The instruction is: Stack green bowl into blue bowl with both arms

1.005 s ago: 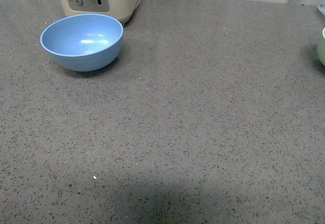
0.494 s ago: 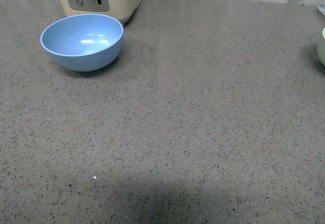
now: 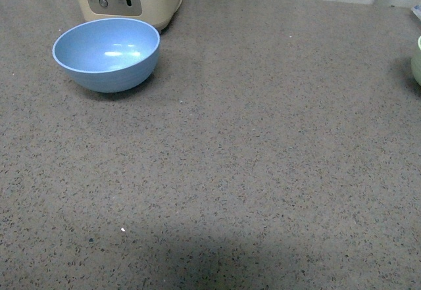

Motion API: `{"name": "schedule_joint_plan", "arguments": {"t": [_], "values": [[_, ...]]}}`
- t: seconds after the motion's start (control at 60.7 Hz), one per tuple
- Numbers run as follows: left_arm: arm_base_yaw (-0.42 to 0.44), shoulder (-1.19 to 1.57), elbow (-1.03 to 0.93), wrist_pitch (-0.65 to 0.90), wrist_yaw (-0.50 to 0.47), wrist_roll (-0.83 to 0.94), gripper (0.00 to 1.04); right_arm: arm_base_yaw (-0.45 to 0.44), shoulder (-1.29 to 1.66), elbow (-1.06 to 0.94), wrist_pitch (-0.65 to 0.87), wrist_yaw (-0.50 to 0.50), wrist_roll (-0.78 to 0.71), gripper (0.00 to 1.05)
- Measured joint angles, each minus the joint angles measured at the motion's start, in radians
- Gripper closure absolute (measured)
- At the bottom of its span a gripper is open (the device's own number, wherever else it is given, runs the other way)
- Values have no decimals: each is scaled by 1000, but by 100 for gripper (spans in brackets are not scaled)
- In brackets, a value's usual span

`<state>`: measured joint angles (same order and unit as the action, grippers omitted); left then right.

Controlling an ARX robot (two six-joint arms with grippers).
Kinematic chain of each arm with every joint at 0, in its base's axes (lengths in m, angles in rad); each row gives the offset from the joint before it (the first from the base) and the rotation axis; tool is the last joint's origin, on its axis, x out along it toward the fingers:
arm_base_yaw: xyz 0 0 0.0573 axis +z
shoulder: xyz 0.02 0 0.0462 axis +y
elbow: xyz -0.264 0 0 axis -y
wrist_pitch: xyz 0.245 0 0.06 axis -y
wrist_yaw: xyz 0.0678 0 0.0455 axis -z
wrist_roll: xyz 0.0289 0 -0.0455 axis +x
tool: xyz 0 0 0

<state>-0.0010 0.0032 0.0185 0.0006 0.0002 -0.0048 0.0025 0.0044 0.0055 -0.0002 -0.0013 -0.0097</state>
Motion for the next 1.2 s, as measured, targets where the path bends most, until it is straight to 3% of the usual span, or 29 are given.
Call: {"name": "schedule_joint_plan", "arguments": {"t": [1.203], "values": [[0, 0, 0, 0, 0, 0, 6, 0, 0, 0, 0, 0, 0, 9]]}}
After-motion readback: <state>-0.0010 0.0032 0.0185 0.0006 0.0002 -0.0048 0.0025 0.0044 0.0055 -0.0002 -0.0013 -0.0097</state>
